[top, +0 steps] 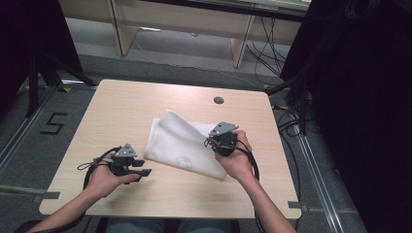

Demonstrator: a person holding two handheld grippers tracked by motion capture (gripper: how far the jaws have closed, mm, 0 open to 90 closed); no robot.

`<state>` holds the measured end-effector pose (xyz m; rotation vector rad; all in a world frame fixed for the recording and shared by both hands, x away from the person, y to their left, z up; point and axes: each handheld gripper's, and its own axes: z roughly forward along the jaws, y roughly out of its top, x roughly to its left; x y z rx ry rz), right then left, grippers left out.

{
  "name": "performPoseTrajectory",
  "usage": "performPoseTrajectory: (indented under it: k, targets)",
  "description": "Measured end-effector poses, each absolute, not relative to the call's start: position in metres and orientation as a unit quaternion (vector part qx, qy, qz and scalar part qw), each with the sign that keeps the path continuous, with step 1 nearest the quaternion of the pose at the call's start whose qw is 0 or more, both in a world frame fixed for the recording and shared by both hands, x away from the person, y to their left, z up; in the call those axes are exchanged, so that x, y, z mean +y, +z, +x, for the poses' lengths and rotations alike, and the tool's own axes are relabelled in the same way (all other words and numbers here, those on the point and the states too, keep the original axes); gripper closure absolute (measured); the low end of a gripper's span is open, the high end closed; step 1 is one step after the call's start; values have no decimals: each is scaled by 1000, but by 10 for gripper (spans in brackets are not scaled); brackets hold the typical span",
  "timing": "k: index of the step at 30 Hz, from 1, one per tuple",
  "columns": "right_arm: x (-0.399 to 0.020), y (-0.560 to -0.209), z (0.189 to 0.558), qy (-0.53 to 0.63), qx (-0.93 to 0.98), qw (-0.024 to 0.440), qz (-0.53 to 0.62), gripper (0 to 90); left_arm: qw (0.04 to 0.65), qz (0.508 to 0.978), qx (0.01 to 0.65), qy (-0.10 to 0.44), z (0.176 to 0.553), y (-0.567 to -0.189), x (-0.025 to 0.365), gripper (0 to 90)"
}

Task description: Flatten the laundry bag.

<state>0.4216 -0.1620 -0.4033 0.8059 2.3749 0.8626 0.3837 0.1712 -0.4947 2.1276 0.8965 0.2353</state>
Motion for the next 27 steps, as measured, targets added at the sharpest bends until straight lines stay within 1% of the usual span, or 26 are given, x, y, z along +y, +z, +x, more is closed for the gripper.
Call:
performPoseTrajectory:
  k: [2, 8, 15, 18, 20, 27]
  targets:
    - [-161, -402, 417, 319, 868, 247, 289, 899, 398, 842, 353, 93, 384, -494, 172, 511]
    - [-159, -402, 407, 323, 873, 237, 279, 899, 397, 839, 361, 91, 385, -495, 171, 512]
    - [-156, -403, 403, 324, 877, 233, 268, 899, 398, 841, 355, 94, 385, -494, 173, 511]
    - [-156, -403, 403, 318, 878, 244, 261, 899, 398, 839, 359, 97, 385, -494, 174, 510]
    - [-154, -403, 402, 317, 879, 242, 262, 898, 401, 837, 360, 92, 383, -492, 175, 509]
    - [-149, -404, 397, 321, 881, 236, 254, 898, 405, 834, 360, 104, 374, -485, 181, 498]
